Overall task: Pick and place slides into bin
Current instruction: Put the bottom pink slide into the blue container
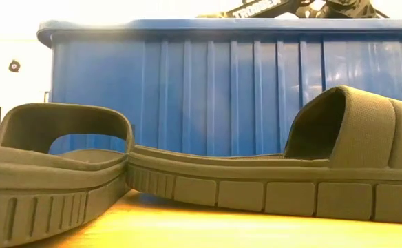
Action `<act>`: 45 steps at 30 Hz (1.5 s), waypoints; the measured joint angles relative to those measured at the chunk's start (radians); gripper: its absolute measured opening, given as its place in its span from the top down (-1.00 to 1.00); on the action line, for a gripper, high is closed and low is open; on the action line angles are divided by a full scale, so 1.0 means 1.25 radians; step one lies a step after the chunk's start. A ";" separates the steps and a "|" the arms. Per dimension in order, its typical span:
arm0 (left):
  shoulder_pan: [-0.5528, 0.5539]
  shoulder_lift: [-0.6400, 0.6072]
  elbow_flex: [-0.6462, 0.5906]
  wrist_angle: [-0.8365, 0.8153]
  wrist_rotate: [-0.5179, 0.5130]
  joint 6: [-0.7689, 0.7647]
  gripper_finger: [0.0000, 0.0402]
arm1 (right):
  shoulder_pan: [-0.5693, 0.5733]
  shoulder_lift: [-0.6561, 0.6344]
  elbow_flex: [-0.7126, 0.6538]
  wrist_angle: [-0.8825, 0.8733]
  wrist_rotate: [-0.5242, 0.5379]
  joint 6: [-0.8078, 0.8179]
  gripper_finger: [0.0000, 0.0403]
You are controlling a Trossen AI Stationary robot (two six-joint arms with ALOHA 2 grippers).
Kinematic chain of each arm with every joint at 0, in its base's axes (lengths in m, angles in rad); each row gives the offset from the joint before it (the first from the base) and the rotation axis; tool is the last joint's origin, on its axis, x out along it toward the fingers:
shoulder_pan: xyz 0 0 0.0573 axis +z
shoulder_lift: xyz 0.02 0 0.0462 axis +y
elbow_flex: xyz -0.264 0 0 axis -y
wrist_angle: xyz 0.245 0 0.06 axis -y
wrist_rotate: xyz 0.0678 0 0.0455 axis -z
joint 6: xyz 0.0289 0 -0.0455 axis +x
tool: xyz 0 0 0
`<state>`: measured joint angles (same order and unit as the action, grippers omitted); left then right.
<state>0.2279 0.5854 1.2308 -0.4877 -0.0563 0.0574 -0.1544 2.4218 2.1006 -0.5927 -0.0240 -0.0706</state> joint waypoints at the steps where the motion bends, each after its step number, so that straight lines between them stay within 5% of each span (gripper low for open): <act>1: 0.000 -0.001 0.000 0.000 0.000 0.000 0.93 | -0.002 0.001 0.000 -0.002 0.019 0.004 0.94; 7: 0.000 -0.006 0.000 -0.001 0.000 0.000 0.93 | -0.019 0.001 0.000 -0.002 0.122 0.053 0.94; 25: 0.000 -0.015 0.000 -0.001 0.000 0.000 0.93 | -0.048 0.002 0.001 0.113 0.199 0.178 0.95; 35: 0.000 -0.016 0.000 -0.012 0.000 0.000 0.93 | -0.030 0.002 0.002 0.132 0.063 0.136 0.77; 40: 0.000 -0.016 0.000 -0.021 0.000 0.000 0.93 | -0.031 0.002 -0.001 0.185 -0.131 -0.050 0.53; 45: 0.000 -0.016 0.000 -0.021 0.000 -0.001 0.93 | -0.038 0.022 -0.004 0.180 -0.069 -0.102 0.54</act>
<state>0.2279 0.5648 1.2308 -0.5137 -0.0566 0.0566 -0.2017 2.4489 2.0956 -0.3675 -0.1107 -0.1984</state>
